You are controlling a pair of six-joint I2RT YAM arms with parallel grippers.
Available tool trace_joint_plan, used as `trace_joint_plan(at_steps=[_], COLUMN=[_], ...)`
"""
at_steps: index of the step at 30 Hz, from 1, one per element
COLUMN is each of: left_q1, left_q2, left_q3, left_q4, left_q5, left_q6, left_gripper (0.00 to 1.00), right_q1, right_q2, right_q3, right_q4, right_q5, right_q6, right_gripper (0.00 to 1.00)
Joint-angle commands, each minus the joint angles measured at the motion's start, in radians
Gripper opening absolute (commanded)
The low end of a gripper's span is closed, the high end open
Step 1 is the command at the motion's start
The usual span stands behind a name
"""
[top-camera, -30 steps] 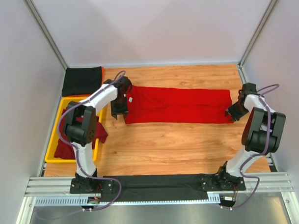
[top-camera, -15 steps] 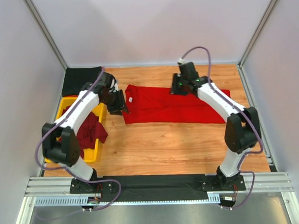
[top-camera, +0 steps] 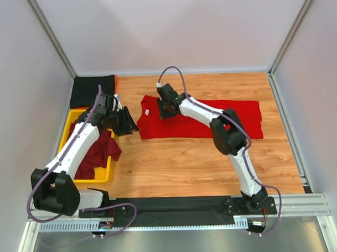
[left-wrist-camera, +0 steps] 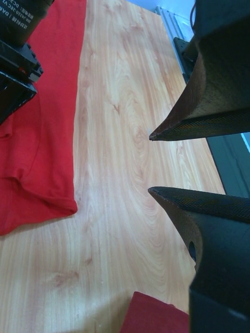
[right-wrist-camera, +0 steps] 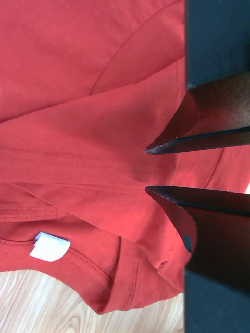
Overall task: Fold and stack the t-shirts
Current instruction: Fold the tshirt
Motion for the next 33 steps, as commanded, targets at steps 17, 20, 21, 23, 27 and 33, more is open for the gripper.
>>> trace_joint_plan(at_steps=[17, 20, 21, 23, 27, 33], left_q1=[0.007, 0.007, 0.007, 0.007, 0.007, 0.007], left_q2=[0.014, 0.022, 0.026, 0.037, 0.046, 0.058], left_q3=[0.010, -0.006, -0.016, -0.030, -0.068, -0.062], left_q4=[0.040, 0.052, 0.065, 0.081, 0.123, 0.120], left_q5=[0.023, 0.031, 0.037, 0.071, 0.101, 0.094], left_q6=[0.033, 0.024, 0.019, -0.002, -0.024, -0.018], left_gripper=[0.47, 0.47, 0.46, 0.46, 0.45, 0.43], right_q1=[0.052, 0.052, 0.052, 0.051, 0.057, 0.063], right_q2=[0.036, 0.048, 0.053, 0.063, 0.068, 0.082], right_q3=[0.048, 0.050, 0.053, 0.059, 0.060, 0.077], right_q4=[-0.001, -0.015, -0.021, -0.033, -0.044, -0.070], right_q5=[0.084, 0.103, 0.110, 0.122, 0.137, 0.169], right_q6=[0.028, 0.027, 0.028, 0.028, 0.019, -0.010], right_gripper=[0.35, 0.35, 0.34, 0.35, 0.34, 0.21])
